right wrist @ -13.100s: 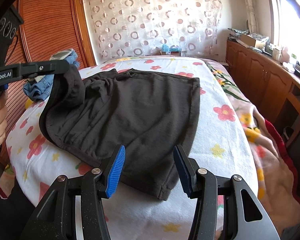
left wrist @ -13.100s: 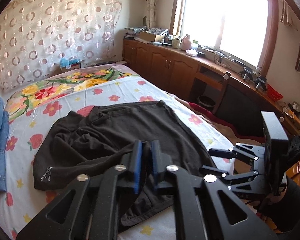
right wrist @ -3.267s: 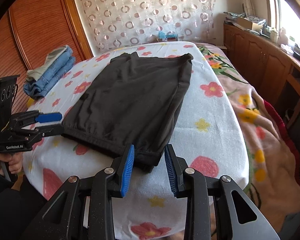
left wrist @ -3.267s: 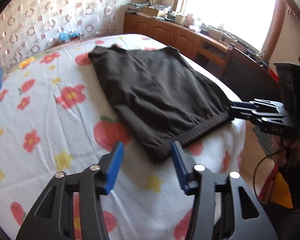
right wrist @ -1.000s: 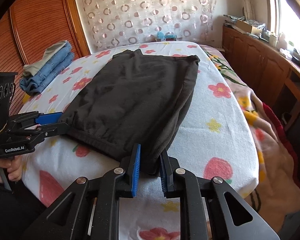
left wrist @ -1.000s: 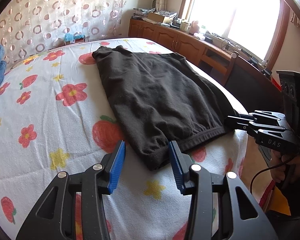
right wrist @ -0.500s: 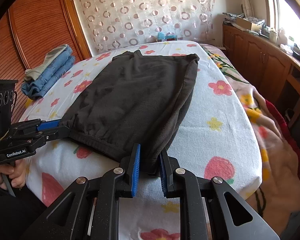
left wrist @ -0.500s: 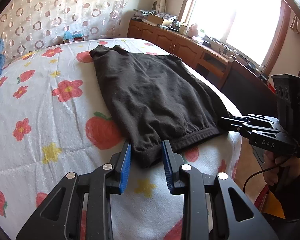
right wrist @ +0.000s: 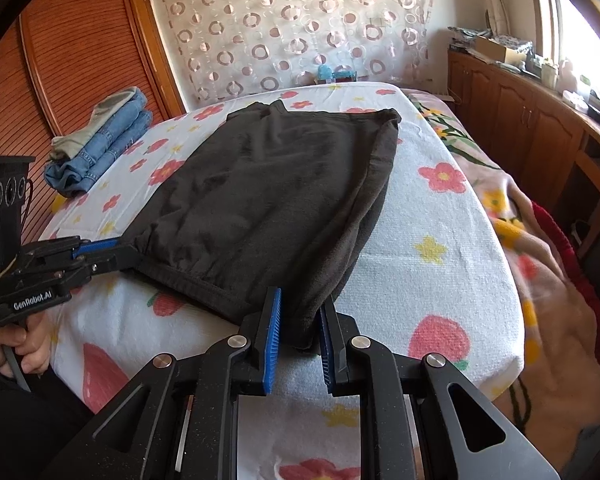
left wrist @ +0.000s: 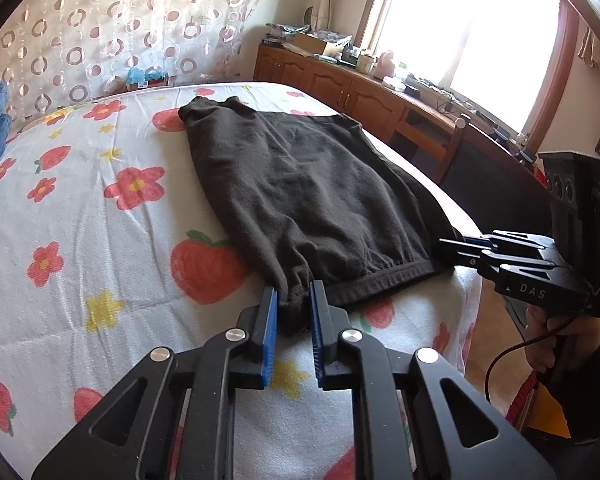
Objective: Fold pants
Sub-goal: 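Grasp the waistband end of the black shorts with the right tool, then lift the gripped shorts end up high with the right tool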
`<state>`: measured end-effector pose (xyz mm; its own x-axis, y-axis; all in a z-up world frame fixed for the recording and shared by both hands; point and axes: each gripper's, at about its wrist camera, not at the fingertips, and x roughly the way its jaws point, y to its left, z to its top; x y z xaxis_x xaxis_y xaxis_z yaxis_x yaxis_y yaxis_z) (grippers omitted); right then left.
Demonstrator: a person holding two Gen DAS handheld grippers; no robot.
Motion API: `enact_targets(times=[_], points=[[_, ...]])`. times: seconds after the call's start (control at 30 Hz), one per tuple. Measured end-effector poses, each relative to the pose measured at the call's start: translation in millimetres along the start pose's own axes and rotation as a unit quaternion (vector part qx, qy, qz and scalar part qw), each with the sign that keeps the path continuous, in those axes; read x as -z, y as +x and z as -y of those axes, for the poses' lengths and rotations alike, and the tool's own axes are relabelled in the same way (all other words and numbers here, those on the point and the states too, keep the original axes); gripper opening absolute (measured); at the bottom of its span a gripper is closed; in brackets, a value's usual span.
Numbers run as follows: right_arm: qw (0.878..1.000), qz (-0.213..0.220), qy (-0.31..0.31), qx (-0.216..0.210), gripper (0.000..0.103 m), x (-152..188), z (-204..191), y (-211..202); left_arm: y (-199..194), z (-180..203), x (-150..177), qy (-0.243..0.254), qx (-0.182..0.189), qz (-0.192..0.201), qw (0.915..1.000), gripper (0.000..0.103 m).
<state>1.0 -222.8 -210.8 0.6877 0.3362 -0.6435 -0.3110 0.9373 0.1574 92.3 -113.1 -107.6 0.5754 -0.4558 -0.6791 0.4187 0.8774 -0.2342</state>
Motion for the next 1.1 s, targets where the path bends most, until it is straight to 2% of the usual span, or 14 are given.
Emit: enact_targets(times=[0.1, 0.2, 0.53, 0.87, 1.1], points=[[1.000, 0.003, 0.006, -0.009, 0.011, -1, 3, -1, -3, 3, -2, 0.007, -0.002, 0.006, 1.0000, 0.013], [1.000, 0.024, 0.010, -0.018, 0.007, -4, 3, -11, -13, 6, -9, 0.012, -0.001, 0.021, 0.9997, 0.012], [0.994, 0.107, -0.014, -0.026, 0.006, -42, -10, -63, -74, 15, -59, 0.031, 0.009, 0.103, 0.9941, 0.011], [0.981, 0.183, -0.060, -0.039, 0.006, -81, -39, -121, -142, 25, -107, 0.063, -0.003, 0.185, 0.9807, 0.010], [0.969, 0.223, -0.095, -0.043, 0.006, -94, -62, -160, -177, 21, -124, 0.071, -0.023, 0.225, 0.9714, 0.010]])
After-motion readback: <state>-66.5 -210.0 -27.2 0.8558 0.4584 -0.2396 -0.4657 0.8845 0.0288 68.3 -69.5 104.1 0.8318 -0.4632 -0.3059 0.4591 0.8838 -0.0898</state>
